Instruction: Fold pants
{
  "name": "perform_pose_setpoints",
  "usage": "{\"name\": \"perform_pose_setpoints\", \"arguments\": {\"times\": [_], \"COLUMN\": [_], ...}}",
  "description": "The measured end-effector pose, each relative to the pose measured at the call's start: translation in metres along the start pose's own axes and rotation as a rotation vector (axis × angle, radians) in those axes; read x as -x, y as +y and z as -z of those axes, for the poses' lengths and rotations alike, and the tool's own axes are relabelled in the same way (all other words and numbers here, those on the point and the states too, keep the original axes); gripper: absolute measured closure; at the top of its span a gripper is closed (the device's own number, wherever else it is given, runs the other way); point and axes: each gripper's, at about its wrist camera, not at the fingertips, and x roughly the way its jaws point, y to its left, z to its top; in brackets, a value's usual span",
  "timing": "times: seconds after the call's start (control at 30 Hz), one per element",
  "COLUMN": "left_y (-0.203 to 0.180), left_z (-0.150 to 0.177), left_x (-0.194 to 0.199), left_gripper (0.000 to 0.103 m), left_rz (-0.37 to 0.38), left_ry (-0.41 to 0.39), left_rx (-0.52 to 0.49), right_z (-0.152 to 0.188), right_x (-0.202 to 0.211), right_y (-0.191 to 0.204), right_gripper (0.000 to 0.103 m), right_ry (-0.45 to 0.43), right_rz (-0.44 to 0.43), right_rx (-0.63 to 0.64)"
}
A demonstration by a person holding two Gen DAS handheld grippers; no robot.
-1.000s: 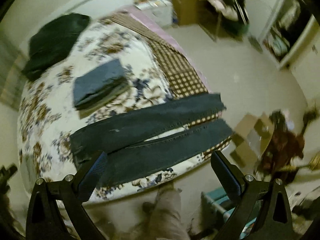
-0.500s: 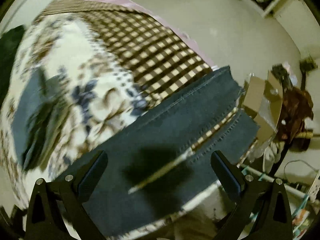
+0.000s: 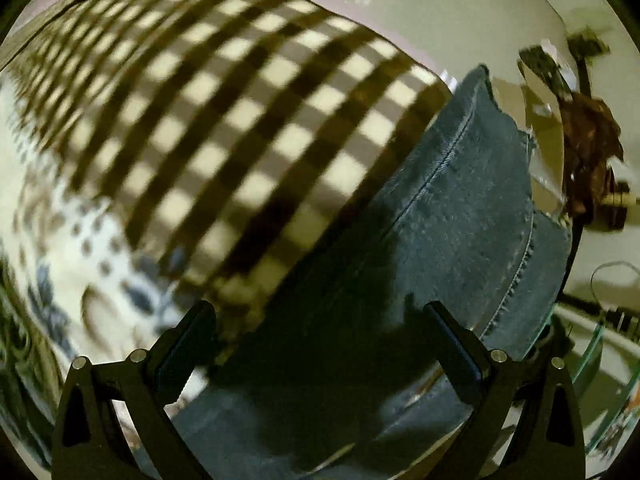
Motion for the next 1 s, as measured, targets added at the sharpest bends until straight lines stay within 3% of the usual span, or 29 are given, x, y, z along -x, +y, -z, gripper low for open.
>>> {"name": "perform_pose_setpoints", "arguments": {"times": [0.1,0.17,0.2,0.23,0.3,0.37,0.47,0.53,0.57,0.6,0.9,1.0], "left_y": [-0.005,-0.006,-0.006,-0.006,-0.003,0.006,0.022,0.033,0.039,0.044,0.116,0.140], "left_z": [-0.003,-0.005,-0.006,-0.005,-0.006,-0.008,-0.008,-0.005,-0.003,-0.002,0.012,0.036], "left_x": [-0.005,-0.004,-0.002,0.001,0.007,0.010,0.013,0.016,0.019,0.023,0.058,0.068], "left_gripper": [0.000,0.006,0.020,0.041,0.066,0.079,0.083,0.086,0.086,0.087,0.089,0.089], "left_rz": [-0.023,-0.016,0.008,0.032,0.074,0.096,0.186,0.232,0.265,0.289,0.492,0.560], "left_ry": [-0.014,-0.034,-0.049,-0.060,-0.088,-0.096,-0.112,-0.128,-0.138,-0.145,-0.193,-0.198], "left_rx": [-0.011,-0.023,-0.026,-0.025,-0.022,0.006,0.034,0.037,0.040,0.042,0.024,0.025], "right_z": [-0.017,-0.024,-0.028,-0.032,-0.039,-0.043,-0.046,-0.045,-0.044,-0.043,-0.010,0.009], "right_x": [-0.014,-0.017,-0.017,-0.016,-0.018,-0.018,-0.017,-0.012,-0.009,-0.005,0.050,0.073], "right_y": [-0.006,-0.011,-0.014,-0.018,-0.024,-0.026,-0.038,-0.046,-0.048,-0.052,-0.083,-0.104], "right_gripper": [0.000,0.000,0.002,0.004,0.008,0.018,0.041,0.068,0.075,0.094,0.101,0.101], "right_ry": [0.022,0.027,0.027,0.024,0.019,0.015,-0.001,-0.015,-0.020,-0.028,-0.133,-0.167], "right_rz": [0.000,-0.003,-0.004,-0.004,-0.003,-0.001,-0.006,-0.014,-0.016,-0.018,-0.099,-0.146], "right_rx": [-0.051,-0.078,-0.089,-0.097,-0.102,-0.100,-0.096,-0.092,-0.089,-0.084,-0.020,-0.017]}}
